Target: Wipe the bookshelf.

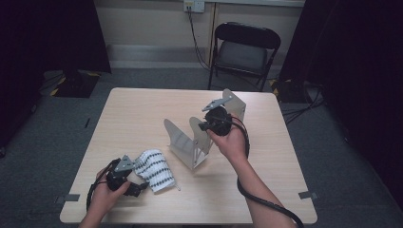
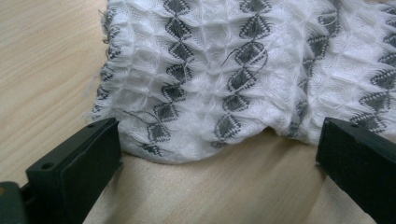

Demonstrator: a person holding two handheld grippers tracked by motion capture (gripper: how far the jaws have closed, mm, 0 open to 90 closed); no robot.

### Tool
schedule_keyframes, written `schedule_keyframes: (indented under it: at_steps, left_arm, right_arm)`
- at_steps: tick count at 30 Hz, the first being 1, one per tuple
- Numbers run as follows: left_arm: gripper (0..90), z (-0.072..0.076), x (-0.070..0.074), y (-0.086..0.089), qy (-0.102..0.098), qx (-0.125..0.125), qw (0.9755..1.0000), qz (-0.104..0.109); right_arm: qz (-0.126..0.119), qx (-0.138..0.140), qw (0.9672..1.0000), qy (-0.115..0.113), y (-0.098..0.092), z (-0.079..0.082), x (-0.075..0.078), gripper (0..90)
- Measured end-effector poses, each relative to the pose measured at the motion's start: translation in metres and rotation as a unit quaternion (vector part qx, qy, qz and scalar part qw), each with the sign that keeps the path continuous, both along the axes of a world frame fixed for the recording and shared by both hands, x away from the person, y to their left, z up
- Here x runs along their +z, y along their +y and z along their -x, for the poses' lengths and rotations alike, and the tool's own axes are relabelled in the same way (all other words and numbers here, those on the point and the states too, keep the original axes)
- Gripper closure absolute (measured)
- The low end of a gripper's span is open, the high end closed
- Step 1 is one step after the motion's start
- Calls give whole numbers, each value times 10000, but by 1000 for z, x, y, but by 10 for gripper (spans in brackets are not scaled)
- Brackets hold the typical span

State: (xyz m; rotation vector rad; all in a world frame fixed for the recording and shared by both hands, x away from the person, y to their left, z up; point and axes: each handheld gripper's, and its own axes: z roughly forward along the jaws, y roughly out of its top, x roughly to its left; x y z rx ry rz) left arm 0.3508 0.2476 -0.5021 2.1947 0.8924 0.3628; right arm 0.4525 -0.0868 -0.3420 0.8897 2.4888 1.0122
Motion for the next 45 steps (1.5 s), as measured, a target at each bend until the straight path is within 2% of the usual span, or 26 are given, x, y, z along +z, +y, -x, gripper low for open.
schedule_keyframes:
  at_steps: [5, 7, 10, 14, 19, 28, 39, 44, 45]
  left_arm:
    - [0, 0, 0, 0, 0, -2, 10000, 0]
    - [0, 0, 0, 0, 10, 0, 10000, 11]
    - [0, 0, 0, 0, 13, 2, 10000, 16]
    - [0, 0, 0, 0, 15, -25, 10000, -23]
    - [0, 0, 0, 0, 13, -26, 10000, -24]
    - [0, 0, 0, 0, 11, -26, 10000, -25]
    - [0, 0, 0, 0, 20, -18, 10000, -12]
    - [0, 0, 0, 0, 11, -26, 10000, -24]
    - [0, 0, 0, 0, 11, -26, 10000, -23]
  right_arm:
    - [-3, 146, 9999, -56, 9, 3, 0, 893]
    - [-74, 150, 9999, 13, 7, 4, -3, 894]
    - [-99, 130, 9998, 64, -2, 8, -9, 896]
    - [8, 105, 9999, 68, -14, 16, -17, 899]
    - [-63, 49, 9999, 110, -30, 21, -23, 899]
    - [-123, -58, 9997, 181, -45, 21, -26, 881]
    - [-258, -346, 9990, 140, -59, 27, -13, 657]
    - [-364, -474, 9982, -2, -67, 33, 3, 635]
    - [-318, -523, 9981, -76, -68, 34, 5, 632]
